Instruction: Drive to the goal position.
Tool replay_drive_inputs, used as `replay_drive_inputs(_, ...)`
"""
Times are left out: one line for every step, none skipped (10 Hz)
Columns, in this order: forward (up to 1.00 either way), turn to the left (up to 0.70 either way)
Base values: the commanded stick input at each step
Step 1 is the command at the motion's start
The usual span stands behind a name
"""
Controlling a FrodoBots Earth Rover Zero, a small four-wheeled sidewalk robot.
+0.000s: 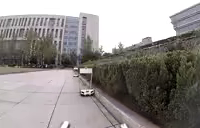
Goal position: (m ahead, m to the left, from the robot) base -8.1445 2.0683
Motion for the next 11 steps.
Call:
replay_drive_inputs(0.04, 0.0)
replay_drive_inputs(0.01, 0.0)
replay_drive_inputs(0.0, 0.0)
replay_drive_inputs(0.0, 0.0)
replay_drive_inputs(0.04, 0.0)
replay_drive_inputs(0.02, 0.0)
replay_drive_inputs(0.0, 0.0)
replay_drive_inputs(0.0, 0.0)
replay_drive_inputs(0.04, 0.0)
replay_drive_inputs(0.04, 0.0)
replay_drive_inputs(0.04, 0.0)
